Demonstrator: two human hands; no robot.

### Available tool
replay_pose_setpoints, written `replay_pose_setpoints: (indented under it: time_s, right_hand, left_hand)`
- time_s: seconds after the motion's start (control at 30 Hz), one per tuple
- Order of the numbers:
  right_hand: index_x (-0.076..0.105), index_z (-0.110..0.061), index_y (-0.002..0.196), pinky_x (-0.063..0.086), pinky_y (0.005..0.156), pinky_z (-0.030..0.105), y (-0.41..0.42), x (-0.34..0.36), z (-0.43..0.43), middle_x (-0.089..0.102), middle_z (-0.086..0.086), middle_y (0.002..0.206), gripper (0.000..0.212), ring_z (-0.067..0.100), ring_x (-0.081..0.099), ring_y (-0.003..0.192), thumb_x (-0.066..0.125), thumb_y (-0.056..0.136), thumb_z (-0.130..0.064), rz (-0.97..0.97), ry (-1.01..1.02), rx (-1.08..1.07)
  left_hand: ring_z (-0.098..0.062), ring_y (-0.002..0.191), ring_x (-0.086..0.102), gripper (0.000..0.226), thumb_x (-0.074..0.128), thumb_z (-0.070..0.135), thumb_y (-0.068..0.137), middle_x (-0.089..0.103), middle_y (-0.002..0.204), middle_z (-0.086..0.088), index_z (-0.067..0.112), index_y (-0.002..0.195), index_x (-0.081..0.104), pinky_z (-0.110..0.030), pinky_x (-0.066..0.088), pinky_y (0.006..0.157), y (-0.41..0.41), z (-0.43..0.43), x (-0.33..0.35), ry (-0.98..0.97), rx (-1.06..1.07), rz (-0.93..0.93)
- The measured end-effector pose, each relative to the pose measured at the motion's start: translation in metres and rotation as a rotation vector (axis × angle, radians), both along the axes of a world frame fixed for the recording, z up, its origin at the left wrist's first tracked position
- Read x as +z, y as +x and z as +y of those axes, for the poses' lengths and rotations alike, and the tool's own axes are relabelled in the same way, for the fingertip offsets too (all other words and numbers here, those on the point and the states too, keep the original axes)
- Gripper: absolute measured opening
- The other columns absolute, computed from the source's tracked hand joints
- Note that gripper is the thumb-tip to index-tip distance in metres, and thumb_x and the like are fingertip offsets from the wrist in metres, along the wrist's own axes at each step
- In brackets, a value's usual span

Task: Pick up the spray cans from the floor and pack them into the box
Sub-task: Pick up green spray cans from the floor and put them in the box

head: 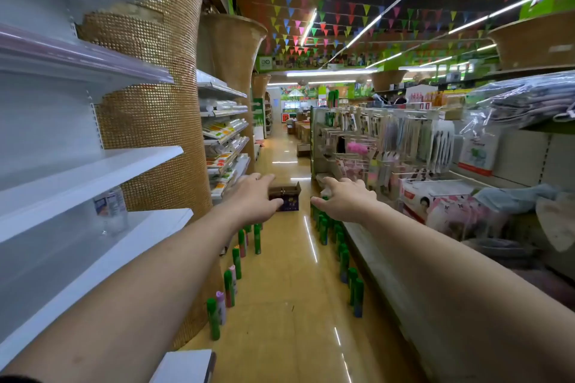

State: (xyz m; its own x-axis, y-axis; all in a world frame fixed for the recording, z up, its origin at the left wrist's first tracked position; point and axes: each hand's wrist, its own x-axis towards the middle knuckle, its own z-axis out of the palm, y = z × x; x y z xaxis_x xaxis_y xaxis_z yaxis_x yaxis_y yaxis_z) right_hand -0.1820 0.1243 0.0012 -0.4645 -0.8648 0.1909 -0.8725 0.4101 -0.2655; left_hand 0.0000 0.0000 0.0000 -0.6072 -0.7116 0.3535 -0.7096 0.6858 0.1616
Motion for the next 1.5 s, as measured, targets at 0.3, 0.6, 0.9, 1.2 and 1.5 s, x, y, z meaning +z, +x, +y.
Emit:
replay_pose_setpoints:
  time_s: [0.3, 0.6, 0.9, 1.2, 1.5]
  right_hand:
    - [0.03, -0.035, 0.153, 0.032, 0.108, 0.062, -0.058, -0.035, -0.11, 0.042, 0.008, 0.152, 0.078, 0.039, 0.033, 0.141, 0.047, 0.088, -0.075, 0.07, 0.026, -0.003]
    - [0.031, -0.031, 0.153, 0.035, 0.107, 0.06, -0.2, -0.039, -0.254, 0.044, 0.009, 0.15, 0.077, 0.038, 0.036, 0.138, 0.051, 0.09, -0.071, 0.023, 0.092, 0.027]
    - [0.031, -0.03, 0.155, 0.032, 0.112, 0.06, -0.295, -0.047, -0.409, 0.041, 0.009, 0.154, 0.077, 0.039, 0.03, 0.145, 0.058, 0.09, -0.063, -0.004, 0.093, 0.051]
    - [0.035, -0.031, 0.151, 0.035, 0.109, 0.058, -0.36, -0.08, -0.613, 0.045, 0.009, 0.15, 0.076, 0.037, 0.036, 0.14, 0.064, 0.088, -0.06, 0.019, 0.107, 0.019]
    - [0.033, -0.032, 0.153, 0.045, 0.103, 0.052, -0.432, -0.055, -0.814, 0.046, 0.007, 0.148, 0.075, 0.033, 0.04, 0.135, 0.064, 0.089, -0.058, -0.021, 0.114, -0.026]
  left_hand:
    - [-0.031, 0.149, 0.022, 0.074, 0.053, 0.062, 0.091, 0.032, 0.16, -0.005, 0.034, 0.155, 0.029, -0.056, 0.03, 0.114, -0.062, -0.102, -0.027, -0.018, 0.038, -0.082]
    - [-0.03, 0.151, 0.02, 0.075, 0.056, 0.059, 0.092, 0.026, 0.164, -0.005, 0.032, 0.156, 0.028, -0.051, 0.026, 0.118, -0.186, -0.249, -0.032, 0.072, 0.109, -0.112]
    - [-0.03, 0.149, 0.023, 0.072, 0.054, 0.057, 0.094, 0.028, 0.163, -0.006, 0.03, 0.155, 0.029, -0.051, 0.031, 0.117, -0.275, -0.391, -0.039, 0.103, 0.128, -0.145]
    - [-0.03, 0.139, 0.037, 0.07, 0.054, 0.06, 0.091, 0.043, 0.15, -0.005, 0.03, 0.151, 0.035, -0.049, 0.042, 0.107, -0.356, -0.6, -0.078, 0.084, 0.098, -0.165]
    - [-0.031, 0.134, 0.042, 0.064, 0.055, 0.056, 0.092, 0.048, 0.145, -0.008, 0.027, 0.147, 0.041, -0.045, 0.044, 0.103, -0.434, -0.821, -0.052, 0.154, 0.046, -0.144]
